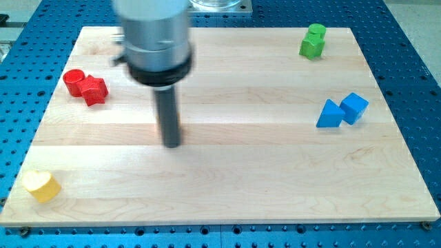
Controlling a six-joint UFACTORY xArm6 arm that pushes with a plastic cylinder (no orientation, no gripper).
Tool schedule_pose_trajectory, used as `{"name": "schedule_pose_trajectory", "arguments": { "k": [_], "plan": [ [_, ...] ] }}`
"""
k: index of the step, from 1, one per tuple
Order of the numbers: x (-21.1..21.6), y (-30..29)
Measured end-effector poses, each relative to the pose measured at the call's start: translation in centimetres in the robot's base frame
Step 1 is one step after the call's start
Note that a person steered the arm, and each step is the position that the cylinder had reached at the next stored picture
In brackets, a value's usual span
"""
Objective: Push the yellow hexagon to the bottom left
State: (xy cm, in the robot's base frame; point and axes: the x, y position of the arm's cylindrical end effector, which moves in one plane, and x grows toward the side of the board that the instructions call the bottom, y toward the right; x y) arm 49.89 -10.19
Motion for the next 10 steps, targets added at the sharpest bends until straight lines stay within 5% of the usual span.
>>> {"name": "schedule_pose_trajectory", "arguments": {
  "k": [2,4,6,7,8,10],
  "plan": [
    [-3.0,10.4],
    [-4.4,-0.6],
    [-9.4,1.5],
    [-9.2,-3.6],
    [-3.5,-8.6],
    [1.8,-11.5]
  ]
}}
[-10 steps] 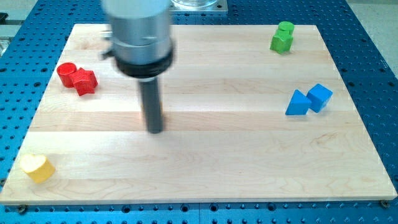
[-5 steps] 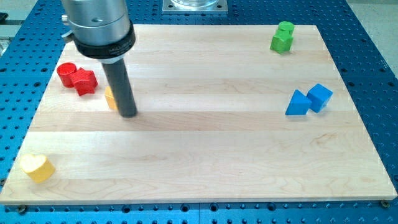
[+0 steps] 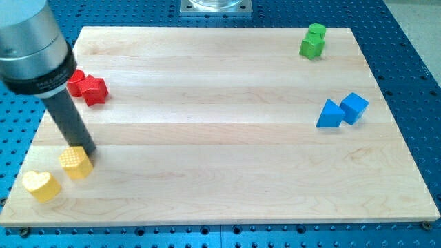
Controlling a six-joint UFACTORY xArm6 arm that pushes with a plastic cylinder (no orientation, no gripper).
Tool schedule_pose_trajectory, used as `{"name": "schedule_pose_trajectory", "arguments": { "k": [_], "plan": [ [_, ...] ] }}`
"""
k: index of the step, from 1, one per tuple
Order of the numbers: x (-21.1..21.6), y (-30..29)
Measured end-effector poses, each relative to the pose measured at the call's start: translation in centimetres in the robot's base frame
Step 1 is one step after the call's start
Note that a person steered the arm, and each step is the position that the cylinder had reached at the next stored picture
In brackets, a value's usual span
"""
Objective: Push the yellow hexagon to the bottom left
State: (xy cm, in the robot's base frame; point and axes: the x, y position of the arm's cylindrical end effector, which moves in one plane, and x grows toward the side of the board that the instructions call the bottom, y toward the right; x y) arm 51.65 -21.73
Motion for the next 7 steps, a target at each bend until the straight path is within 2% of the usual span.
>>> {"name": "schedule_pose_trajectory", "arguments": {
  "k": [1,3,5,7],
  "plan": [
    [0.2,2.1],
    [2.3,0.6],
    [2.3,6.4],
    [2.3,7.1]
  ]
}}
